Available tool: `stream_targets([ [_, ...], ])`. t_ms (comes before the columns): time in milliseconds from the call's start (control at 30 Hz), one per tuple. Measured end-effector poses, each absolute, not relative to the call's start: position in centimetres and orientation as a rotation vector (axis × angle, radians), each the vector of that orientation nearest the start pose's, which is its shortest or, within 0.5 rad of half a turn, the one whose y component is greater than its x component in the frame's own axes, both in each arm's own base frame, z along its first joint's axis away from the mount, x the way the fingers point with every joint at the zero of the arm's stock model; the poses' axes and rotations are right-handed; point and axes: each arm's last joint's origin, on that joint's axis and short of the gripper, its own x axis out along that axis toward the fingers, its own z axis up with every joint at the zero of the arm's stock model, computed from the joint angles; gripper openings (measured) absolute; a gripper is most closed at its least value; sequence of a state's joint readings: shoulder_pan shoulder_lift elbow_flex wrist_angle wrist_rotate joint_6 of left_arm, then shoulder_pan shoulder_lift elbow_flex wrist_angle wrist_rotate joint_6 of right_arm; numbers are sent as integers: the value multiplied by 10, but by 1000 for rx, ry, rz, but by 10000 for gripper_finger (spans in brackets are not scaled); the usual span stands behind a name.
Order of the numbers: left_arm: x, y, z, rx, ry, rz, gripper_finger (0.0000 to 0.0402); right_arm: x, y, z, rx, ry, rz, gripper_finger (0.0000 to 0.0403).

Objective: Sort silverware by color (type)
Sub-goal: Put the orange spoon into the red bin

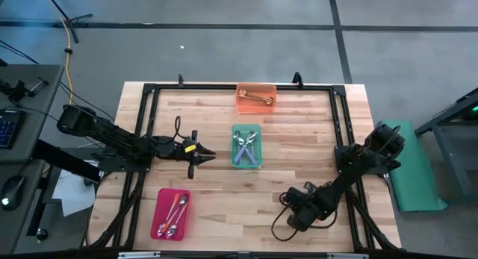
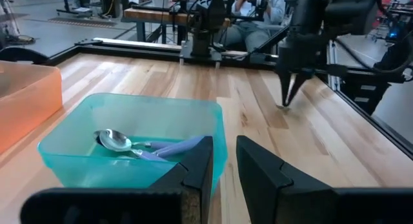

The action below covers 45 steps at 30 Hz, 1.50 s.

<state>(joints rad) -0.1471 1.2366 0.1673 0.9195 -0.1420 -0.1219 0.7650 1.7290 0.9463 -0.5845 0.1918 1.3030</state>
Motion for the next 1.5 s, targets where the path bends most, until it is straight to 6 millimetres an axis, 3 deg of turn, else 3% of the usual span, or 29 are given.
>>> stream_targets([
  [333, 198, -25, 153, -97, 143, 7, 62, 240, 196, 145, 220, 1093, -164, 1],
  [567, 198, -23, 155, -71, 115, 63, 62, 273, 182, 154, 28, 896, -39, 0],
  [733, 198, -23, 157, -53, 98, 62, 62, 298, 165, 164, -123, 750, 17, 0],
  [867, 198, -23, 158, -4, 91, 60, 62, 314, 145, 166, -168, 529, 120, 0],
  [1000, 198, -23, 160, 9, 77, 59, 62, 315, 118, 162, -165, 304, 186, 0],
  [1200, 198, -23, 160, -1, 73, 55, 62, 313, 87, 175, -233, -3, 104, 0],
  [1333, 202, -25, 163, -18, 64, 49, 63, 316, 73, 184, -279, -95, 53, 0],
  [1500, 223, -40, 170, 50, 60, -1, 76, 318, 62, 190, -272, -164, 83, 0],
])
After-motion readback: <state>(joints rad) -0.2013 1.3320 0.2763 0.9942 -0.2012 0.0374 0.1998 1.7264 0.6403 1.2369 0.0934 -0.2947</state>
